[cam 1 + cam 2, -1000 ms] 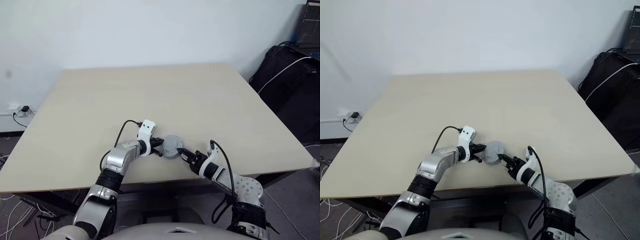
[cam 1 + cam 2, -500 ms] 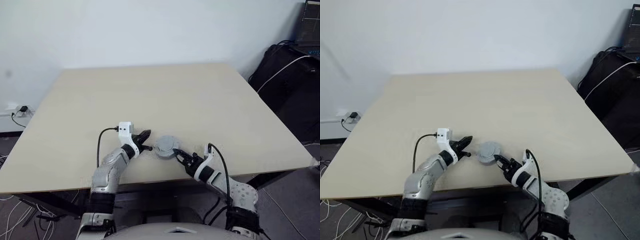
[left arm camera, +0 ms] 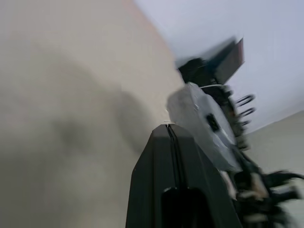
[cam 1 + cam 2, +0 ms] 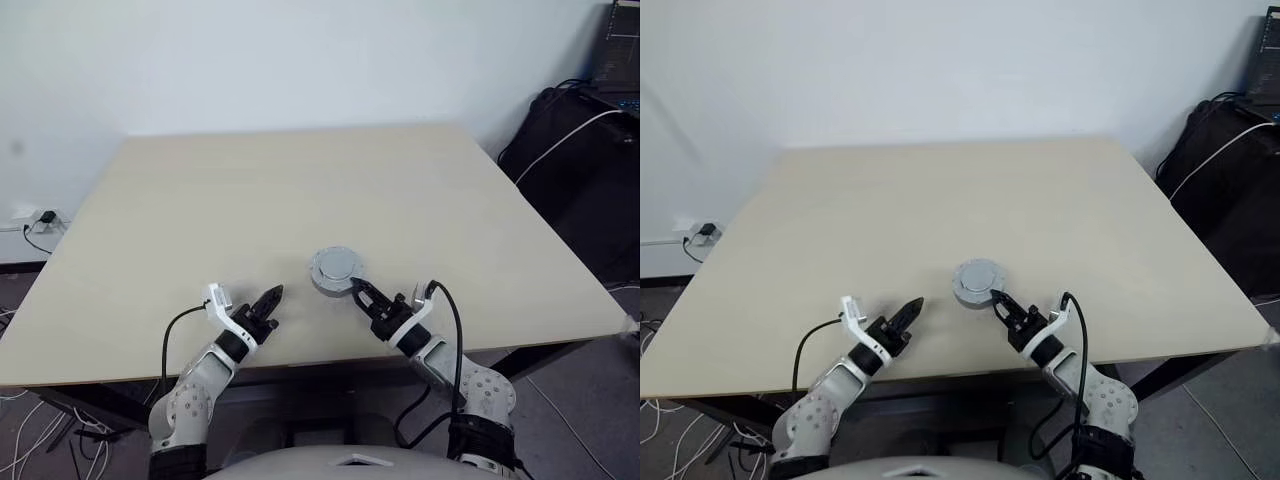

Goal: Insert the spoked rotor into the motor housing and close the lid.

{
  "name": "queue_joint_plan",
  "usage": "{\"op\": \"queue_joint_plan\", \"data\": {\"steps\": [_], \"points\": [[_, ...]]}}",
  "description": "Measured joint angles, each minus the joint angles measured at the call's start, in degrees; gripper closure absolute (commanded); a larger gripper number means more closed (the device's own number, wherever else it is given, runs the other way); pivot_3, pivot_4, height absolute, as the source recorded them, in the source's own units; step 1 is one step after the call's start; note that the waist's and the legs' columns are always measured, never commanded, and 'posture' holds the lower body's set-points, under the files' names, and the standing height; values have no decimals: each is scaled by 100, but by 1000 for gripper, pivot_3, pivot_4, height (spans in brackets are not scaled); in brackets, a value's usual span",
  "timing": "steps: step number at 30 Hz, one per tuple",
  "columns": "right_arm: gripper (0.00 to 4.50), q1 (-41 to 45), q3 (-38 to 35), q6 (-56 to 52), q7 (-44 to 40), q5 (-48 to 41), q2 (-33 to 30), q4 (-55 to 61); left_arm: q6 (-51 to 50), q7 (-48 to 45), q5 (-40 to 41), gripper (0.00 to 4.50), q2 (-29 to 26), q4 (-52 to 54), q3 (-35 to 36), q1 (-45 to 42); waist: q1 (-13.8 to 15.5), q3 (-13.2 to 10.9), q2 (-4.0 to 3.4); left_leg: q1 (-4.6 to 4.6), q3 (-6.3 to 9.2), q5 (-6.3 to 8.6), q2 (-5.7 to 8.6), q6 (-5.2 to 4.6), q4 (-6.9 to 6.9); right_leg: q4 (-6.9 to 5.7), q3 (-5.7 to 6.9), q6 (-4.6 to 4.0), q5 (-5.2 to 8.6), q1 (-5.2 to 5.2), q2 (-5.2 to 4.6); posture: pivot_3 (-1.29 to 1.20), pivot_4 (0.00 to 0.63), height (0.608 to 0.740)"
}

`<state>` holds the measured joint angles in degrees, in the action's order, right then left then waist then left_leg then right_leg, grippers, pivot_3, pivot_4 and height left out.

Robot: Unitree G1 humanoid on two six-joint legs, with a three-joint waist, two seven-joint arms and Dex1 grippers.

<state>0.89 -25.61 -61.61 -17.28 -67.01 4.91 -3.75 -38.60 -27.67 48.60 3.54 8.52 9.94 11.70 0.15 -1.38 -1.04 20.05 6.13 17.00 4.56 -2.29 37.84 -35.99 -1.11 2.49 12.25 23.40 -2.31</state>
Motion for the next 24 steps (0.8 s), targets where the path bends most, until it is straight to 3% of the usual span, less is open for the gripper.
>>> {"op": "queue_joint_plan", "data": {"steps": [6,13,24], "points": [[3317,43,111,-12,22,-116,-28,0,-497,356,1425,2236,0,73,97,389,-13,-8,-5,0,0,0,0,0,1,0,0,0,1,1,0,0,0,740],[3317,65,241,-88,114,-212,-105,0,-504,491,2019,42,11,-17,-184,513,-18,-8,-7,-1,-2,0,0,0,1,0,-1,-3,2,1,0,0,0,740],[3317,-13,708,-767,249,-625,-272,226,-449,513,2310,42,9,-337,-543,453,-48,-10,-9,1,-3,0,0,1,0,0,-2,-8,5,1,1,0,0,740]]}}
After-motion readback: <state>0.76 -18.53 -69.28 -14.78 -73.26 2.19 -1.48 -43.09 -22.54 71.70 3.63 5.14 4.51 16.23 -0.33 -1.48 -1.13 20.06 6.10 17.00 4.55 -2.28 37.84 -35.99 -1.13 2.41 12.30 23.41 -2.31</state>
